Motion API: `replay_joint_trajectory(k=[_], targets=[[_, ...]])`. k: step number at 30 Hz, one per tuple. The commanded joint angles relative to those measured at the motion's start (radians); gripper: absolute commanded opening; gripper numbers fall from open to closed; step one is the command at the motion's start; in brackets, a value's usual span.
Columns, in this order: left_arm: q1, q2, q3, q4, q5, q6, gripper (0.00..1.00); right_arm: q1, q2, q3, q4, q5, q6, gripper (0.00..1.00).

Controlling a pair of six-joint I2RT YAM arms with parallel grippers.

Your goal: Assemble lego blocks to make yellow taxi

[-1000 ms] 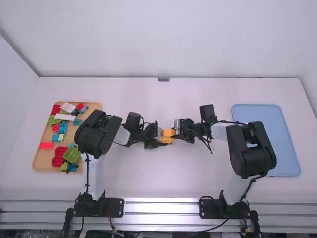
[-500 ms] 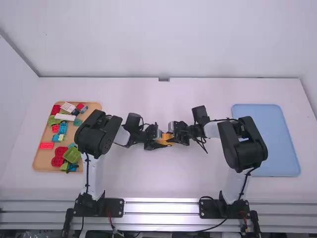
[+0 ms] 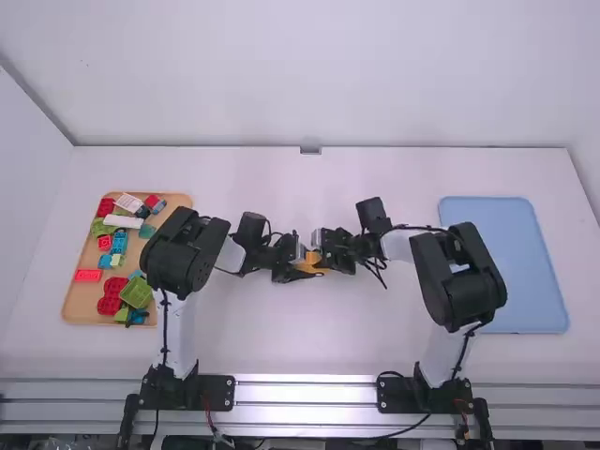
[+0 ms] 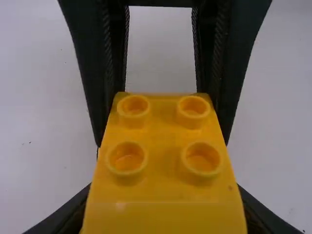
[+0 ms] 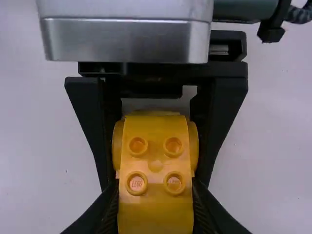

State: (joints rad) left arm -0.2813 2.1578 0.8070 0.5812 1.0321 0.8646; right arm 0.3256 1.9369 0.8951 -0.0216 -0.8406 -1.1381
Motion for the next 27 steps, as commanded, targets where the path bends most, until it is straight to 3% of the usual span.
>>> replay_joint_trajectory(k=[1, 8, 11, 16, 20, 22, 23, 24, 27], targets=[[-0.018, 0.020, -0.010, -0.027, -0.023, -0.030, 0.18, 0.027, 0.034, -0.011, -0.025, 0.188, -0.013, 0.23], [-0.018, 0.020, -0.010, -0.027, -0.024, -0.030, 0.17, 0.041, 0.034, 0.014, -0.077, 0.242, -0.009, 0.23], [-0.018, 0.020, -0.010, -0.026, -0.028, -0.030, 0.17, 0.037, 0.034, 0.025, -0.079, 0.202, -0.021, 0.34], [-0.018, 0.020, -0.010, -0.028, -0.028, -0.030, 0.16, -0.014, 0.034, 0.053, -0.068, 0.007, -0.021, 0.45], [-0.018, 0.020, -0.010, -0.027, -0.031, -0.030, 0.14, -0.092, 0.034, 0.061, -0.036, -0.277, -0.070, 0.58], [-0.014, 0.020, -0.010, -0.027, -0.031, -0.030, 0.15, -0.113, 0.032, 0.061, -0.040, -0.338, -0.098, 0.58], [-0.013, 0.020, -0.010, -0.027, -0.031, -0.030, 0.16, -0.138, 0.032, 0.060, -0.054, -0.398, -0.126, 0.66], [-0.013, 0.020, -0.010, -0.027, -0.032, -0.030, 0.16, -0.141, 0.032, 0.060, -0.056, -0.403, -0.128, 0.67], [-0.017, 0.020, -0.010, -0.027, -0.031, -0.030, 0.47, -0.182, 0.032, 0.059, -0.131, -0.395, -0.186, 0.74]])
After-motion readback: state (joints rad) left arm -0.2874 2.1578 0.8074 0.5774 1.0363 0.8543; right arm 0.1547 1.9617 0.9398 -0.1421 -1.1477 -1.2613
